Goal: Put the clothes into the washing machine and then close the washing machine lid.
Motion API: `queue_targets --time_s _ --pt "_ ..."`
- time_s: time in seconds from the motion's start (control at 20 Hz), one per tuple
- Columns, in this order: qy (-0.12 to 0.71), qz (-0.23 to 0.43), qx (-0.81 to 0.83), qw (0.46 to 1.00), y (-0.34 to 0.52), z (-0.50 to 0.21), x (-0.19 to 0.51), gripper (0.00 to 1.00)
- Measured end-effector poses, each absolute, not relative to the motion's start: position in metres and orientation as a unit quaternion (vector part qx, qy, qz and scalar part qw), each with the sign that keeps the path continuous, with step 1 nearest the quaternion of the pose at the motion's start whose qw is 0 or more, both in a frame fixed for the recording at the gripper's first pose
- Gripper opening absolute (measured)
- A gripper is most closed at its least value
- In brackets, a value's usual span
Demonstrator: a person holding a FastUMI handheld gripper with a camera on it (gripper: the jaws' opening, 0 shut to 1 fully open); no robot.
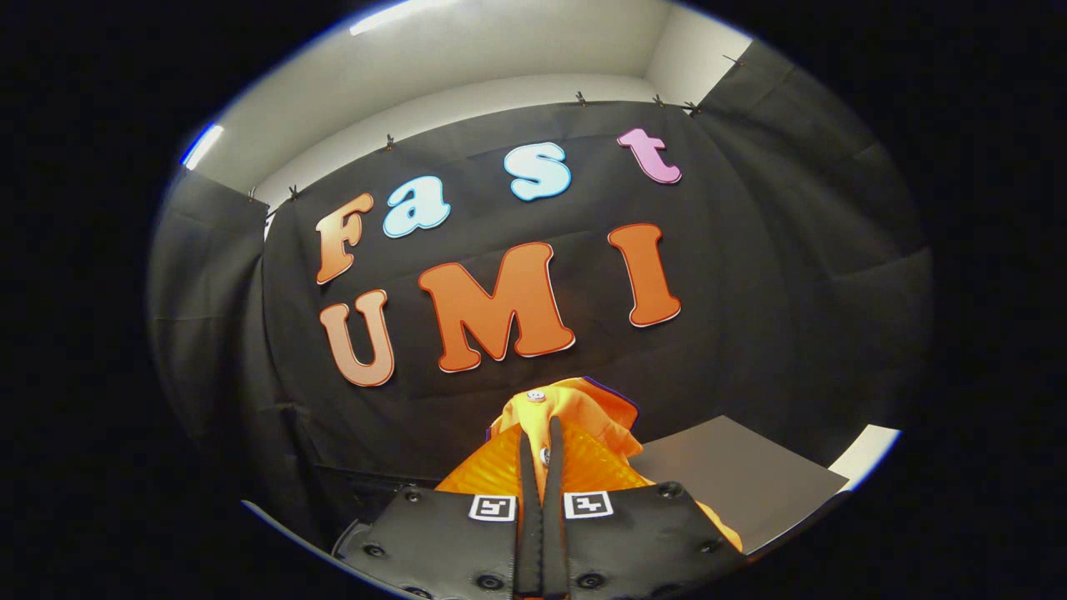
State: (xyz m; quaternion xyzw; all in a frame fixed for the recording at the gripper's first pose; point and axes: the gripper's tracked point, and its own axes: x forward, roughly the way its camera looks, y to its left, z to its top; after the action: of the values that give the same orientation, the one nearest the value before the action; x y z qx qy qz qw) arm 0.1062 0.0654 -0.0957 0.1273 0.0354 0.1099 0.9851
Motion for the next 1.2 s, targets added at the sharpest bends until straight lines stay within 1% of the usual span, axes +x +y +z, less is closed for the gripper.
queue_targets --time_s 0.1,0.3,0.6,0.95,1.2 --pt "0.033 0.123 0.135 0.983 0.081 -0.088 0.100 0.08" --pt "0.027 0.166 0.119 0.979 0.137 -0.075 0.081 0.08" --pt "0.037 0.190 0.126 0.973 0.255 -0.075 0.060 0.08" --pt "0.094 0.212 0.131 0.964 0.379 -0.127 0.051 0.08" --pt "0.162 0.221 0.129 0.953 0.436 -0.208 0.053 0.08"
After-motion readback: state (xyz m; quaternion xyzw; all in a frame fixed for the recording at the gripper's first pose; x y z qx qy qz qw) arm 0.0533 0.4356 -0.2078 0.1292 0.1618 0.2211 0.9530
